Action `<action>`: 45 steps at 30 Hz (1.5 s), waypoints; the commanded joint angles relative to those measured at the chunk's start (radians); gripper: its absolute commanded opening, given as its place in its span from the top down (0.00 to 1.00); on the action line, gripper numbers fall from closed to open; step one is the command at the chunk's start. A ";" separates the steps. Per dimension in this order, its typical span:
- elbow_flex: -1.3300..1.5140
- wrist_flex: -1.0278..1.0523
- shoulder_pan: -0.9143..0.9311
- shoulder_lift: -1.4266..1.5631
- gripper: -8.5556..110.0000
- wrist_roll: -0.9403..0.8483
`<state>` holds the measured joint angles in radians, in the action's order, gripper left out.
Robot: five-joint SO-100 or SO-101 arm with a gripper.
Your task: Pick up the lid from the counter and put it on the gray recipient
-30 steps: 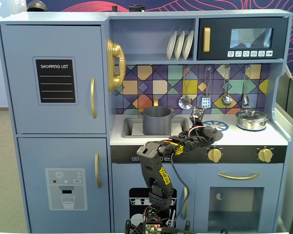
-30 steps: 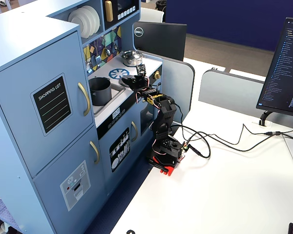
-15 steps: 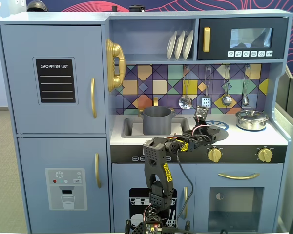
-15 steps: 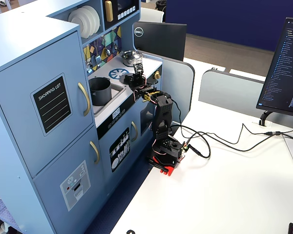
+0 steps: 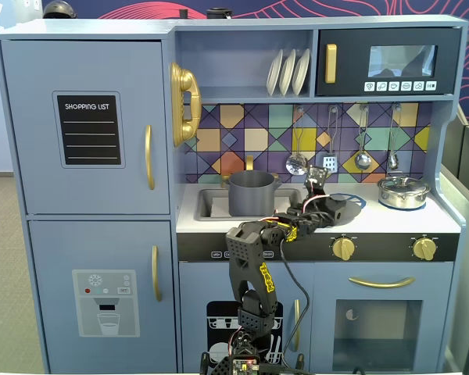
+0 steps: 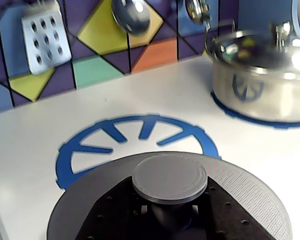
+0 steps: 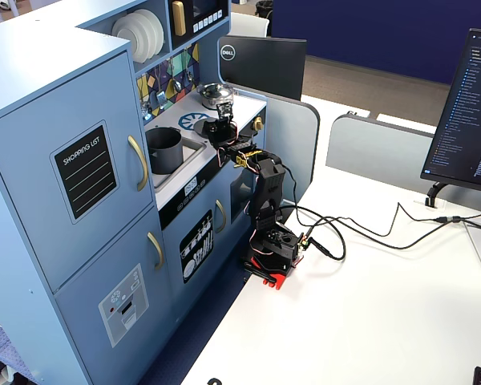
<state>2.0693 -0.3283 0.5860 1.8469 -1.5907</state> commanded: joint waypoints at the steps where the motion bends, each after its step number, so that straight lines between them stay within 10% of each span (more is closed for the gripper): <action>1: -0.106 0.052 -0.026 0.143 0.93 0.008; 17: -0.253 0.364 -0.348 0.339 0.93 0.075; 45: -0.074 0.333 -0.565 0.371 0.93 -0.025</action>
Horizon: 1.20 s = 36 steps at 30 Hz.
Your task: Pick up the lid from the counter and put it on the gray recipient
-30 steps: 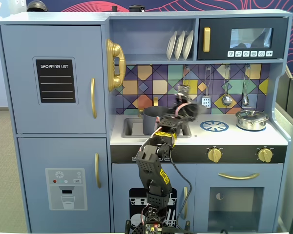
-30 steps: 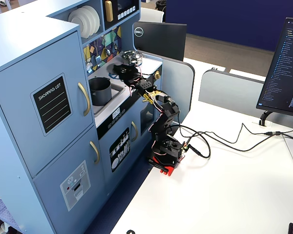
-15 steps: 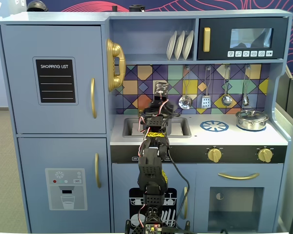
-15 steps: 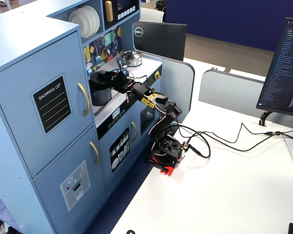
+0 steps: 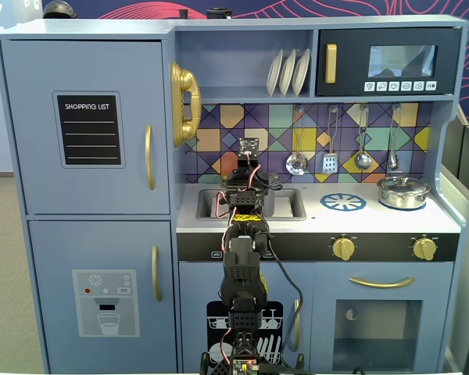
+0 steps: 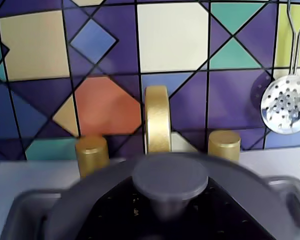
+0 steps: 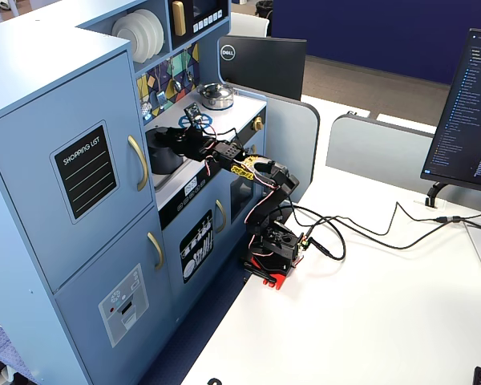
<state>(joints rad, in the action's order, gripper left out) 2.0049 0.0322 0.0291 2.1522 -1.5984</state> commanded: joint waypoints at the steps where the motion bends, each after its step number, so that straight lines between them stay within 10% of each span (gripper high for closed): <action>1: -0.006 -0.037 -0.005 0.063 0.93 -0.018; 22: -0.003 -0.115 0.031 -0.006 0.93 -0.069; 29: 0.011 -0.086 0.049 0.031 0.63 -0.003; 36: -0.003 0.012 0.060 0.129 0.56 0.003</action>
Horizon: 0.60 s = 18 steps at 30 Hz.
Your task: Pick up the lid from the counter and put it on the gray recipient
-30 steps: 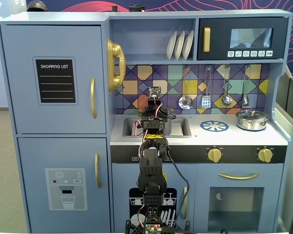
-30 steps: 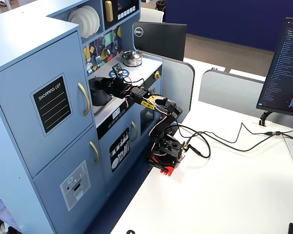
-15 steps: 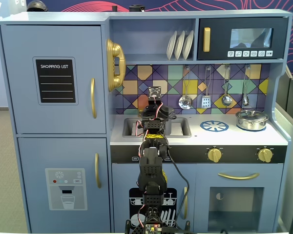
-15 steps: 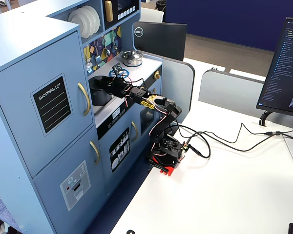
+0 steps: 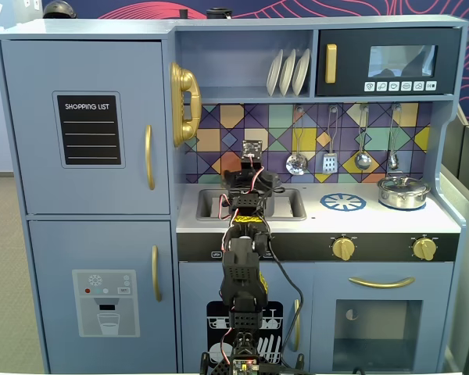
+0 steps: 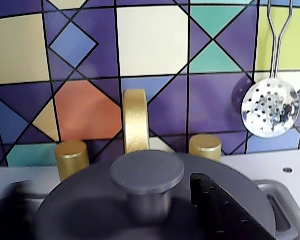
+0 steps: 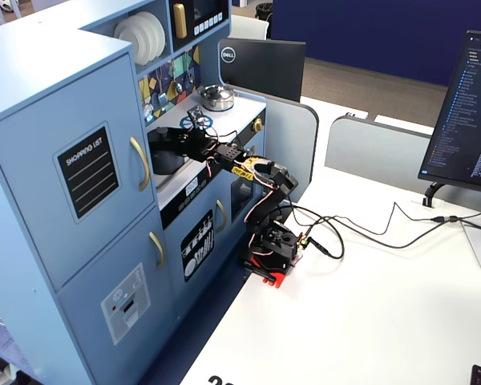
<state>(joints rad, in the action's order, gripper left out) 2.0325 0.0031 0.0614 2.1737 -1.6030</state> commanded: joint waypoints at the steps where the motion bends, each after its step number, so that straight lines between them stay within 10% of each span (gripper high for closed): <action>1: -0.034 0.083 0.031 0.144 0.57 0.008; 12: -0.118 0.942 -0.080 0.641 0.91 -0.037; 18: 0.149 1.157 -0.126 0.781 0.93 0.011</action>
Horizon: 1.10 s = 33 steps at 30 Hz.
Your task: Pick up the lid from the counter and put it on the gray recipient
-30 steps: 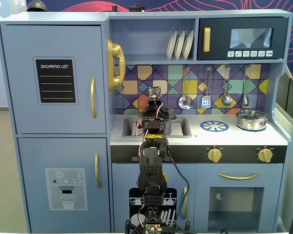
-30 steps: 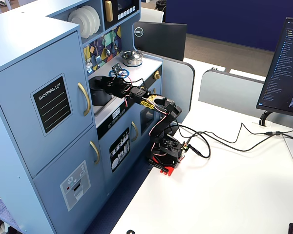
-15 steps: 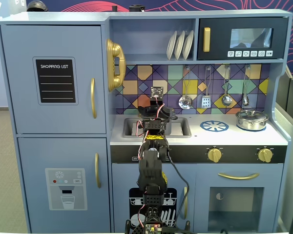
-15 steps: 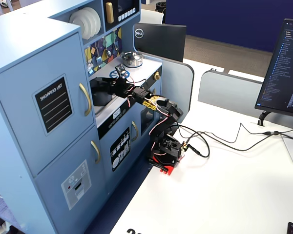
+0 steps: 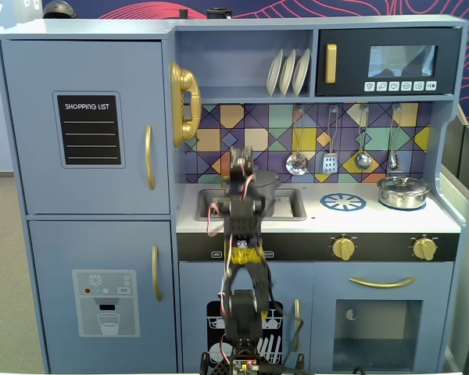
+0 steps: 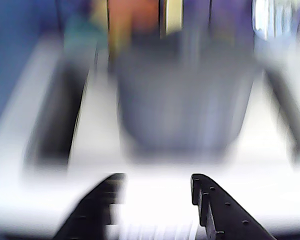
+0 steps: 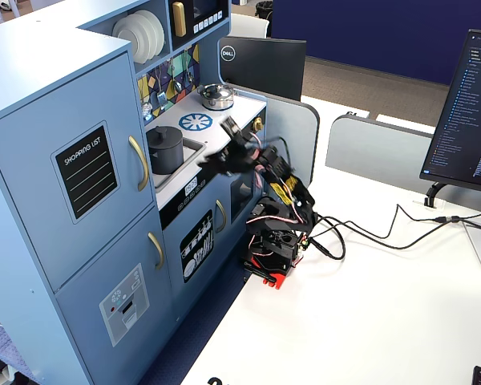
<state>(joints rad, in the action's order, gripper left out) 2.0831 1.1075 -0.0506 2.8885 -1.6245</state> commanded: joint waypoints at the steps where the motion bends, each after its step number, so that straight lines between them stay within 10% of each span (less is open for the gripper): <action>1: 0.173 0.031 -0.009 0.084 0.93 0.051; 12: 0.856 -0.034 0.003 0.241 0.93 0.077; 33: 0.917 0.423 0.095 0.290 0.93 0.095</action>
<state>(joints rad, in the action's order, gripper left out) 3.0035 1.3530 0.0245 3.1830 -1.5555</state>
